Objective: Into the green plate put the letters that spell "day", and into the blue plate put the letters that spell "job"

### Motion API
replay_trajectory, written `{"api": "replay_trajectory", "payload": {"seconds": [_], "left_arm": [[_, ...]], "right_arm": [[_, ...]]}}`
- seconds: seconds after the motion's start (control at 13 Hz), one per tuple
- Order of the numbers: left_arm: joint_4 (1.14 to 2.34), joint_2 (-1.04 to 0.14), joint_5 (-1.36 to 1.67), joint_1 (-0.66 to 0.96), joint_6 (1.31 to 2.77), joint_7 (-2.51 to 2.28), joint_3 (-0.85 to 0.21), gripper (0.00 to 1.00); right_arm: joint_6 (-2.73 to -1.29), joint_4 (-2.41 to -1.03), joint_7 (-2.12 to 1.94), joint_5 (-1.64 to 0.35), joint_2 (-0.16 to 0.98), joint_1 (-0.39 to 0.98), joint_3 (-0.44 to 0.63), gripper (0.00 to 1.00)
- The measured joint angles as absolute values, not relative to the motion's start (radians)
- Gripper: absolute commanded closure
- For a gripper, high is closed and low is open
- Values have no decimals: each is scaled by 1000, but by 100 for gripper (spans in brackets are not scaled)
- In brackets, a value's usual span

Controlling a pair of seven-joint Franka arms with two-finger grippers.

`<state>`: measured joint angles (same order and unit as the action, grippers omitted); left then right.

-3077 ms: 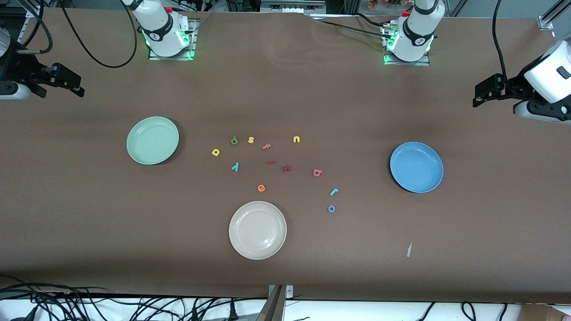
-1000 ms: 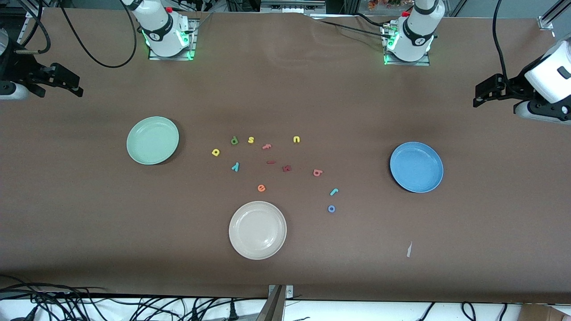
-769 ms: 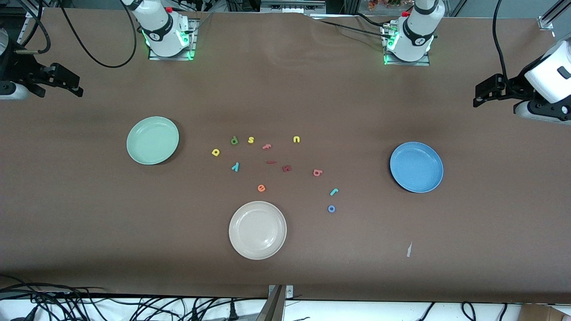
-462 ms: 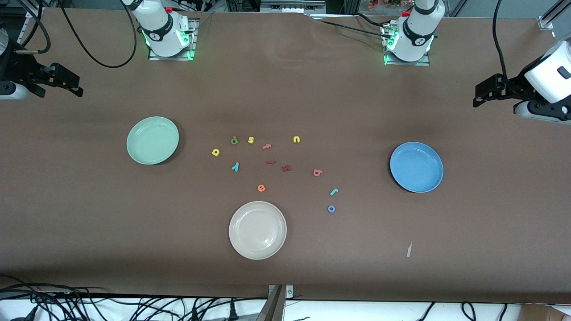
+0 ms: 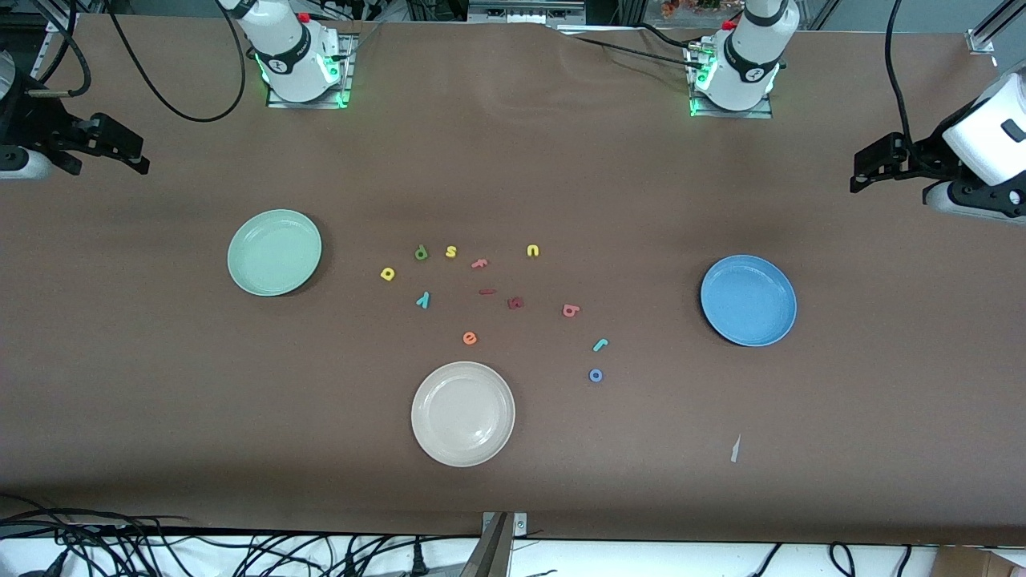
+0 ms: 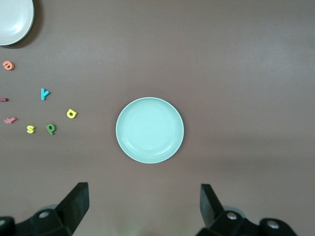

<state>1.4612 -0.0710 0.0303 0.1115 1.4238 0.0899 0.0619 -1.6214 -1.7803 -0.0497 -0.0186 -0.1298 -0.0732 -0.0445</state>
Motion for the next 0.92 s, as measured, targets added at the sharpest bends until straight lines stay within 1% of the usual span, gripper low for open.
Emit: {"api": "replay_trajectory", "payload": {"seconds": [0.31,0.54,0.92], "left_arm": [[1461,-71,30,111,1424,90,62,0],[1461,-71,30,112,1424,90,62,0],[1461,-71,30,111,1424,90,62,0]], "right_arm": [[-1614,-1780,-50,-19,-130,-73,-43,0],[-1571,-1780,-62,-19,-131,-73,-29,0],[-1564,-1780,-65,-19,-132,-74,-16,0]]}}
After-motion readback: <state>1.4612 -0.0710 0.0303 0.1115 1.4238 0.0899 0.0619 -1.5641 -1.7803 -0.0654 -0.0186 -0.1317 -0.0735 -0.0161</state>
